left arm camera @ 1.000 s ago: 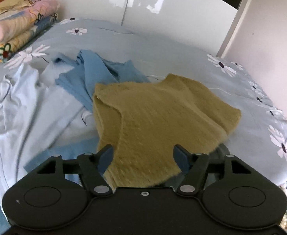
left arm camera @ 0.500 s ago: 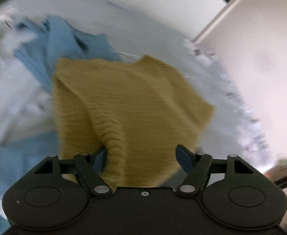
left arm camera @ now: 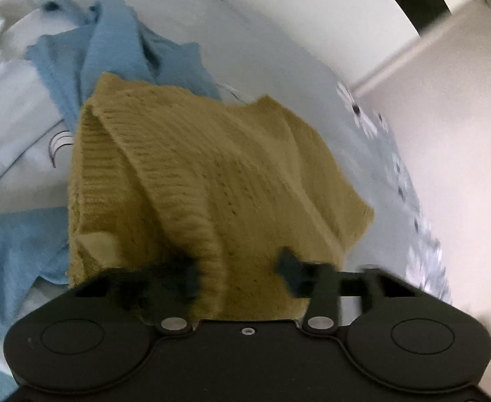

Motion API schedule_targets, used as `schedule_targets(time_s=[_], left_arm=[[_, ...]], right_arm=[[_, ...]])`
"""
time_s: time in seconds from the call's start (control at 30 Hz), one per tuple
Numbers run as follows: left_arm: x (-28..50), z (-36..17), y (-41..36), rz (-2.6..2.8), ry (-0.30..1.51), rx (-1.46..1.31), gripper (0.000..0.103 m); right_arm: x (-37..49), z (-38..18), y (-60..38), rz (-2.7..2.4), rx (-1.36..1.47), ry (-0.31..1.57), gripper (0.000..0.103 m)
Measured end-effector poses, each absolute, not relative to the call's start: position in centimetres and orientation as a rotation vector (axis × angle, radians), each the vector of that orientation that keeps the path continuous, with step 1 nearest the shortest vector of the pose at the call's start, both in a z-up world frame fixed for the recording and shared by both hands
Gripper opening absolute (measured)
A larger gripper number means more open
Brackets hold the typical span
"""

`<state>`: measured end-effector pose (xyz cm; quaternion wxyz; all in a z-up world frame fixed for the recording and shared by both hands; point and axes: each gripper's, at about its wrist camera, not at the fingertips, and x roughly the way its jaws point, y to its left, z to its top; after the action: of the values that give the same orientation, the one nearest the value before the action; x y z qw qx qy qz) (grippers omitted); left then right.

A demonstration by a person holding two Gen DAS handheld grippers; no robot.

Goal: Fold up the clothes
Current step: 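Lift the yellow sweater off the pile and carry it onto the bedspread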

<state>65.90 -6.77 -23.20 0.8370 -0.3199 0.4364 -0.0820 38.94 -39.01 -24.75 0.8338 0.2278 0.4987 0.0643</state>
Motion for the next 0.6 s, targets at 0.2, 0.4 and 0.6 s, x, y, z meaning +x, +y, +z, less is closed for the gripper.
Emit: schedule_targets(time_s=[0.2, 0.4, 0.6], left_arm=[[65.0, -22.1, -5.7, -0.129, 0.880, -0.847, 0.006], [63.4, -19.3, -5.5, -0.274, 0.776, -1.039, 0.003], [61.7, -15.4, -5.9, -0.421, 0.676, -1.147, 0.003]], right_arm=[[38.9, -24.0, -39.5, 0.114, 0.481, 1.044, 0.103], [38.7, -22.6, -39.4, 0.122, 0.482, 1.021, 0.103], [38.3, -20.4, -39.1, 0.135, 0.469, 0.986, 0.103]])
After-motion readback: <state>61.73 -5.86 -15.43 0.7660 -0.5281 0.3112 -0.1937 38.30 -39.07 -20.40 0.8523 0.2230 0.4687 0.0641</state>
